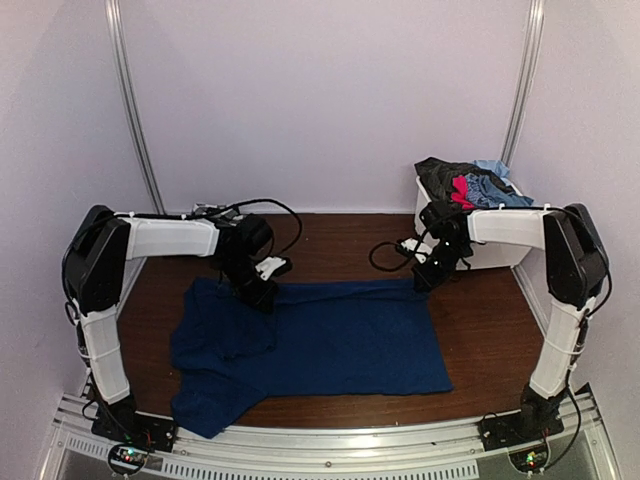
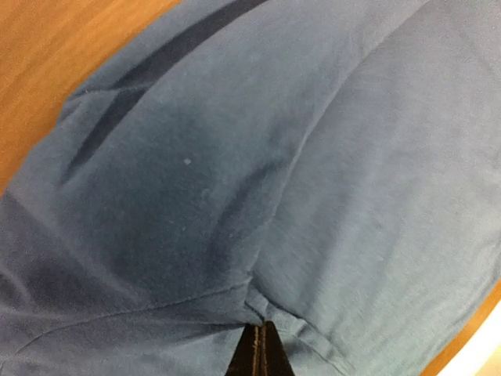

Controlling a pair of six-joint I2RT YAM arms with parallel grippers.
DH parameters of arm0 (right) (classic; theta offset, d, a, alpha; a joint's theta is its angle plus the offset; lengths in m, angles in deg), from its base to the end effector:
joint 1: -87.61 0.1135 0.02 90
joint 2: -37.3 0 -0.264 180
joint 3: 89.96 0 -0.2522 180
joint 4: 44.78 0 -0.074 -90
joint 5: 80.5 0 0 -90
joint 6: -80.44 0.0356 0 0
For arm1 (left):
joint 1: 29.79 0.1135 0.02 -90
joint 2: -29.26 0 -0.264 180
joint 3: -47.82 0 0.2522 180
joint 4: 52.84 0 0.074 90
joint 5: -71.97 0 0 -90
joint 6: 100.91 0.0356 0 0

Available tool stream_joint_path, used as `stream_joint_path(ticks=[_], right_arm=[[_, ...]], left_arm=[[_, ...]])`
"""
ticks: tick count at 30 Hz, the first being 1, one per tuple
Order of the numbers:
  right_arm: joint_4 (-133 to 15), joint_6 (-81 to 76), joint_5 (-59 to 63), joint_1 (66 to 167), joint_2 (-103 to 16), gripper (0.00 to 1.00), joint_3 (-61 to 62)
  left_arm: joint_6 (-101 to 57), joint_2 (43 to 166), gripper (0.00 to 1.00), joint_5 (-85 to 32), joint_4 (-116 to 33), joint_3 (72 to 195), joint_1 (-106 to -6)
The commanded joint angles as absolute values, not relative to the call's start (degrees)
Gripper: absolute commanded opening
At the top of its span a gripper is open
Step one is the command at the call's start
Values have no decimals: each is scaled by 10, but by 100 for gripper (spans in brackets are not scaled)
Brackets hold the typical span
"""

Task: Fold and stack the mixed laundry pile
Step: Fold the flattened T-shirt at the center of the board.

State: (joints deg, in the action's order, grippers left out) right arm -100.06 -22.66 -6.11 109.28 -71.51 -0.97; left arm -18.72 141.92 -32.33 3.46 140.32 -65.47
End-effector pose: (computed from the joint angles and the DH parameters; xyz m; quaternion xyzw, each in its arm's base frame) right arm 0.3466 0.1480 0.1827 -0.3119 0.9292 0.1448 0.1353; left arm 0.3067 -0.2310 0.1647 0.2515 0.9528 -0.1581 0.0629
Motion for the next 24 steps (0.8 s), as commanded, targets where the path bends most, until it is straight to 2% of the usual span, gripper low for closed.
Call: stream_joint_path(ticks=[1,9,17,21,24], right_arm=[[-1013,-218,-44,1098,-670,0,2],[-1022,-212,-36,1108,-640,0,42],[-1024,-206,-18,1137,-639,0,79],[-1048,-199,-20,1139,-630,10,76],[-1066,-192,-52,1139,-604,37,63]], left_arm=[[-161,1380,0,-350,60,1398,-653],[-142,1365,0,-392,87,1381,-653],[-138,1382,0,-382,100,1364,-653],[-145,1381,0,-386,106,1366,-650],[-164,1354,24,-418,93,1367,-628]])
